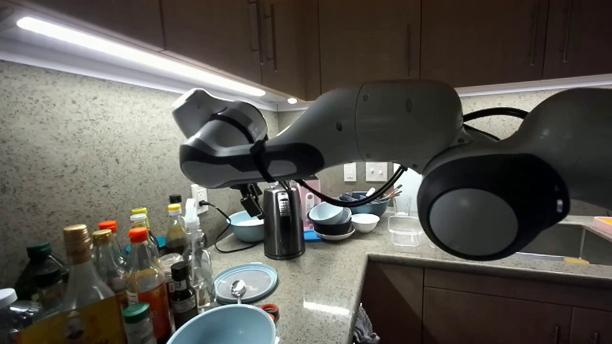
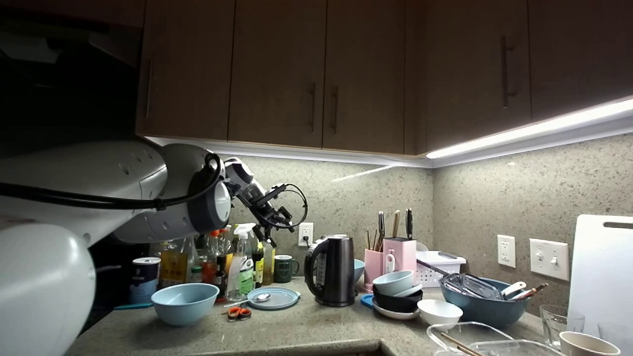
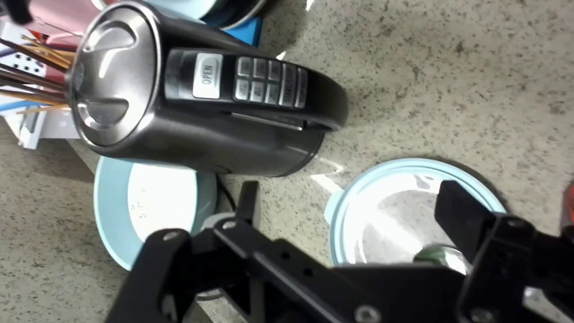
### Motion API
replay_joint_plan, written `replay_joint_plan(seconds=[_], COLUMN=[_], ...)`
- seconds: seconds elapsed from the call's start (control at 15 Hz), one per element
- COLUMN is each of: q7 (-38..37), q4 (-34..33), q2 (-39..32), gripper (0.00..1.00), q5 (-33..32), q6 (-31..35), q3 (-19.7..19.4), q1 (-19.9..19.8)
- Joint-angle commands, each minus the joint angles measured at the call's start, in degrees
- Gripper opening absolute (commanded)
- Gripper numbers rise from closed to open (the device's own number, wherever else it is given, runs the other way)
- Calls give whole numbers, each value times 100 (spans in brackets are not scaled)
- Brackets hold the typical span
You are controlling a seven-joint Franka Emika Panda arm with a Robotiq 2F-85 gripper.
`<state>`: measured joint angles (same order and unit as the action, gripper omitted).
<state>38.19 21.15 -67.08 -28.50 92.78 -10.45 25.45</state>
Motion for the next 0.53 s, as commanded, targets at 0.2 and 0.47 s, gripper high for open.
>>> replay_joint_plan(seconds=[0.2, 0.47], q7=[-51, -992], q4=[195, 142], q2=[278, 195], gripper=[100, 100], q5=[35, 195], q6=[-192, -609], q3=[-165, -151], q1=[202, 203])
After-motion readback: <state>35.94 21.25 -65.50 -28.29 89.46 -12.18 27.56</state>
